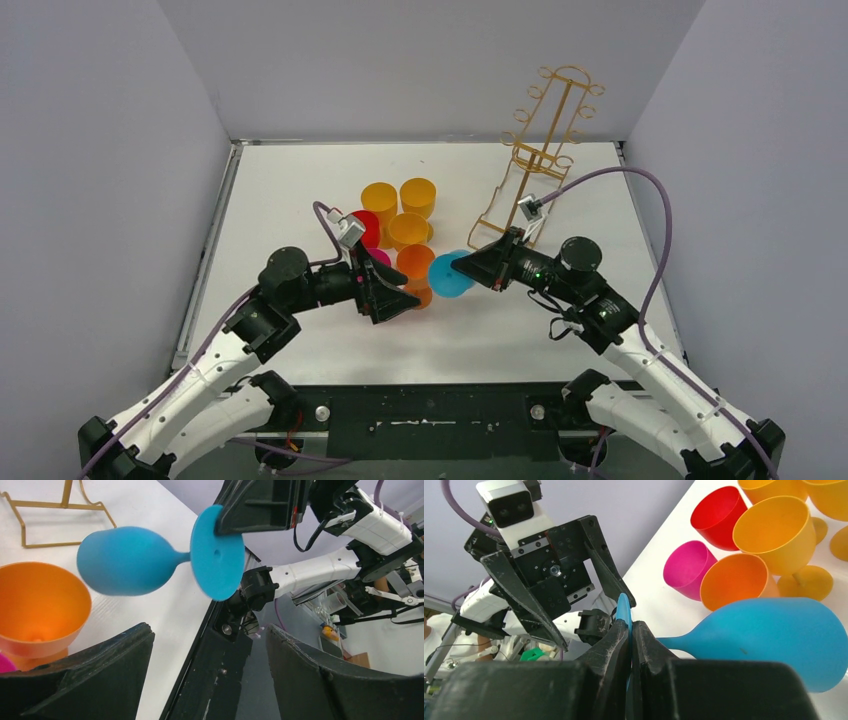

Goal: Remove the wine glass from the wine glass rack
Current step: Place the wine glass at the center of the board.

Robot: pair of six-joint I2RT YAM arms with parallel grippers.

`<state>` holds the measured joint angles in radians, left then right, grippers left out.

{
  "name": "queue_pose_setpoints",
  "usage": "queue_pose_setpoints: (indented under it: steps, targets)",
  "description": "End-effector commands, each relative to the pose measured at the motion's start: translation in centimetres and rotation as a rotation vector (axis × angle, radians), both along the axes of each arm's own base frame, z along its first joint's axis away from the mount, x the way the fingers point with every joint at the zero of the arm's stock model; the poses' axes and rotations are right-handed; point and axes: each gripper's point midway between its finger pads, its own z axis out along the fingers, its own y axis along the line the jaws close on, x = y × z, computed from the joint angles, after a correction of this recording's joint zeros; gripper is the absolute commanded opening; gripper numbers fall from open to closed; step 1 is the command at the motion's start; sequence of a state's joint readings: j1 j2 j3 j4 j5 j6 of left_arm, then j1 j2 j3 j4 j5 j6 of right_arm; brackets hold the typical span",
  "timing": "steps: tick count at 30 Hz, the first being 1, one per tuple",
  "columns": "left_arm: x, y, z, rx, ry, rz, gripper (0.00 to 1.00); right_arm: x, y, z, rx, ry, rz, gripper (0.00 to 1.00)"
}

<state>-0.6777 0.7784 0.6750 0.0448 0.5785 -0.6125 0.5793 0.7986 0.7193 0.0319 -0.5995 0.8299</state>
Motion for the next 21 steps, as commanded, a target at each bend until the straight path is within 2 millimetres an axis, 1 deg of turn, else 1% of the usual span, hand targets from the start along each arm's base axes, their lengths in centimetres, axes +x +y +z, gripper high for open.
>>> queue_pose_setpoints:
  steps: [1,6,10,14,16,18,19,21]
  targets:
    - [0.0,-0.7,4.7,-0.132,-0.103,0.022,0.79,0.3,0.6,4.1,0.044,-0.148,-0.038,0.00]
    - [-0.3,-1.5,4.9,-0.174,-0.086,-0.004,0.69,-0.3,1.3,4.4,0.039,-0.151,-0.012,0.00]
    - [-0.2,-1.6,5.5,-0.218,-0.101,0.023,0.65,-0.8,1.5,5.2,0.036,-0.157,0.001,0.00]
    - [-0.5,-2.2,5.3,-0.232,-0.084,-0.008,0.62,-1.2,1.4,5.9,0.040,-0.158,0.006,0.00]
    - [-0.6,-2.7,5.7,-0.259,-0.076,-0.021,0.59,-1.3,1.3,6.2,0.038,-0.158,0.007,0.00]
    - [-0.8,-3.4,6.3,-0.285,-0.073,-0.042,0.56,-1.5,1.3,6.0,0.026,-0.144,0.011,0.00]
    - [-0.8,-3.6,6.5,-0.293,-0.071,-0.046,0.54,-1.6,1.2,6.1,0.024,-0.144,0.010,0.00]
    - [-1.2,-4.0,6.8,-0.306,-0.076,-0.059,0.51,-1.8,1.0,6.3,0.024,-0.145,0.006,0.00]
